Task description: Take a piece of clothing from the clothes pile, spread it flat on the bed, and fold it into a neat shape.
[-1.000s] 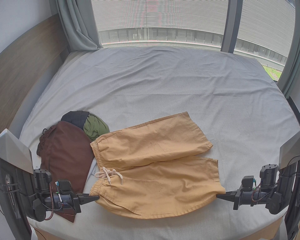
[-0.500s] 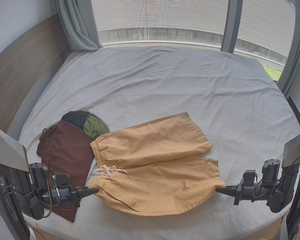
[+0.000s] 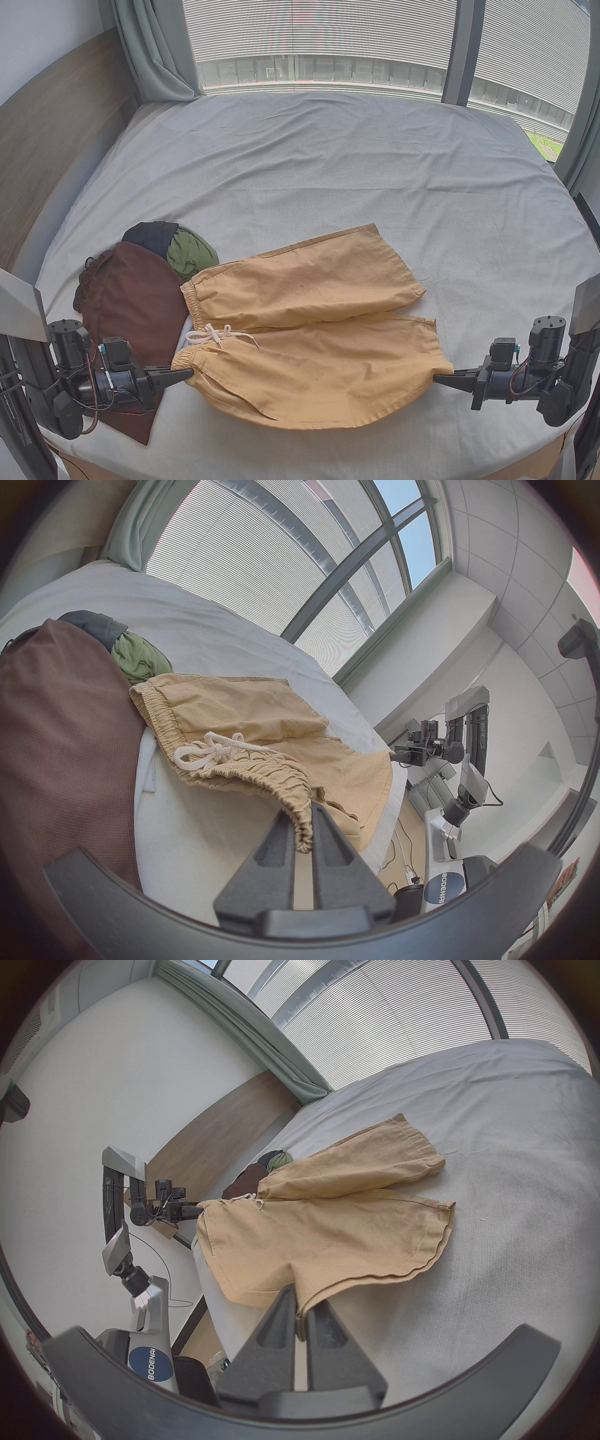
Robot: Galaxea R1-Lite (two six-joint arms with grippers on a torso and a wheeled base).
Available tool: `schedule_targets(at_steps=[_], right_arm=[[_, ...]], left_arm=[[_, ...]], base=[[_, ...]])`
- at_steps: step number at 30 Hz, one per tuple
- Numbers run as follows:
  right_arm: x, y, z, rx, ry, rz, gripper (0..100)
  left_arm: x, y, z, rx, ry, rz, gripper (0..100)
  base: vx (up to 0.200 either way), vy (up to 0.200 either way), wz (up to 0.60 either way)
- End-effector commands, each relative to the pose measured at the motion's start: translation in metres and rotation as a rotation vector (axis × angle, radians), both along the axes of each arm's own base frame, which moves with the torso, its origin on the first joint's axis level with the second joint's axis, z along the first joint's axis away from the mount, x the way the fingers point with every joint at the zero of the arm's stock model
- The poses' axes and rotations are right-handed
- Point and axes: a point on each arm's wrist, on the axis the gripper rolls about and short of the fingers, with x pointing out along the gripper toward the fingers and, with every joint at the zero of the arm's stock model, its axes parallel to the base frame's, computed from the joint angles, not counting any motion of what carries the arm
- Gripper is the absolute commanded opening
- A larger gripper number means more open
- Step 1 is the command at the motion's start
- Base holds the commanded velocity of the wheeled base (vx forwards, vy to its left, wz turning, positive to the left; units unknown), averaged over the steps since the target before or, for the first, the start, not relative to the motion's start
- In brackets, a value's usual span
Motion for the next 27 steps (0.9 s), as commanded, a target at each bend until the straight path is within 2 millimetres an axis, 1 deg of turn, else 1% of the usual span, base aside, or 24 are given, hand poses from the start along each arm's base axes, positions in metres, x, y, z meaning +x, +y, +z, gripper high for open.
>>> schedule_targets(at_steps=[1, 6, 9, 13, 16, 19, 22, 27], right_arm=[[-0.003, 0.001, 0.005, 0.003, -0.016, 0.008, 0], [-0.006, 0.002, 0.013, 0.011, -0.05, 0.021, 0], [-0.007, 0.003, 0.017, 0.018, -0.067, 0.032, 0], [-0.009, 0.006, 0.031, 0.072, -0.068, 0.021, 0], [-0.009, 0.006, 0.042, 0.11, -0.082, 0.007, 0], [-0.005, 0.006, 0.049, 0.132, -0.101, -0.001, 0], [0.004, 0.007, 0.056, 0.152, -0.129, -0.014, 0], [0.012, 0.008, 0.063, 0.178, -0.151, -0.032, 0]], left_arm=[[0.001, -0.001, 0.005, 0.001, -0.027, -0.003, 0], [0.003, 0.0, 0.007, -0.002, -0.035, 0.001, 0], [0.007, 0.0, 0.008, -0.002, -0.05, 0.002, 0], [0.018, 0.001, 0.014, -0.048, -0.035, 0.025, 0], [0.02, 0.0, 0.02, -0.081, -0.022, 0.036, 0], [0.02, 0.0, 0.022, -0.092, -0.015, 0.039, 0], [0.023, 0.0, 0.022, -0.09, -0.022, 0.051, 0], [0.034, 0.001, 0.024, -0.086, -0.038, 0.113, 0]], base=[[0.0, 0.0, 0.0], [0.0, 0.0, 0.0], [0.0, 0.0, 0.0], [0.0, 0.0, 0.0], [0.0, 0.0, 0.0], [0.0, 0.0, 0.0], [0.0, 0.0, 0.0], [0.0, 0.0, 0.0]])
